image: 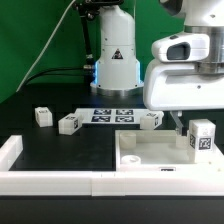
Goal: Assemble one leg
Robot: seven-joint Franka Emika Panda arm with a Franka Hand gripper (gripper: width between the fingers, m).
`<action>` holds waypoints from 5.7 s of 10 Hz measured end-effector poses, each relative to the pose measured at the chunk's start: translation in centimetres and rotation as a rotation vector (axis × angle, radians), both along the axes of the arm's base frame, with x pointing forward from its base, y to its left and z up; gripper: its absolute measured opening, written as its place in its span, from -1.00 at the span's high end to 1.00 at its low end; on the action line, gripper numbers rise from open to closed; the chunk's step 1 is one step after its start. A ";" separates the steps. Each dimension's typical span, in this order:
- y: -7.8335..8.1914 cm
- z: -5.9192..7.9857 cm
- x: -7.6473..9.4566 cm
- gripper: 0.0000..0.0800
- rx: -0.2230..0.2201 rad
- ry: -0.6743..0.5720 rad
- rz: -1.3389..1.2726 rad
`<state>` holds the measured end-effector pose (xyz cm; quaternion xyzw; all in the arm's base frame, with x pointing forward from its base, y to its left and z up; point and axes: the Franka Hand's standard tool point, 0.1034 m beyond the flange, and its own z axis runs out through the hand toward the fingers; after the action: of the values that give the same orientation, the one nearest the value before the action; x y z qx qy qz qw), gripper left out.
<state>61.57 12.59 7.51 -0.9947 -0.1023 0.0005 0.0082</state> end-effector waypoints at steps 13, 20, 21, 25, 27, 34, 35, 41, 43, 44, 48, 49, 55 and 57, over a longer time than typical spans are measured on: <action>-0.7 -0.2 -0.2 0.27 0.021 0.035 -1.108; -0.8 -0.2 -0.1 0.04 0.038 0.062 -1.420; -0.8 -0.2 -0.1 -0.32 0.038 0.062 -1.420; -0.7 -0.2 -0.1 -0.62 0.042 0.039 -0.907; -0.8 -0.2 -0.1 -0.62 0.045 0.029 -0.656; -1.0 -0.2 -0.1 -0.30 0.038 0.003 -0.066; -1.0 -0.2 -0.1 -0.30 0.038 0.003 -0.069; -1.2 -0.3 -0.1 0.27 0.048 0.021 -0.474; -1.2 -0.3 0.0 0.27 0.051 0.030 -0.781; -1.0 -0.3 -0.1 0.27 0.056 0.029 -0.944; -0.8 -0.3 0.0 0.27 0.063 0.044 -1.370; -0.8 -0.3 0.0 0.27 0.064 0.057 -1.498; -0.6 -0.2 0.2 0.27 0.086 0.077 -2.082; -0.8 -0.2 0.3 0.27 0.085 0.072 -2.095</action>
Offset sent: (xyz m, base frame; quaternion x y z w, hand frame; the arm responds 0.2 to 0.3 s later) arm 0.0000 0.0000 0.0000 0.0000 0.0000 0.0000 1.0000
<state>61.83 11.82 7.33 -0.5840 0.8104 0.0189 0.0426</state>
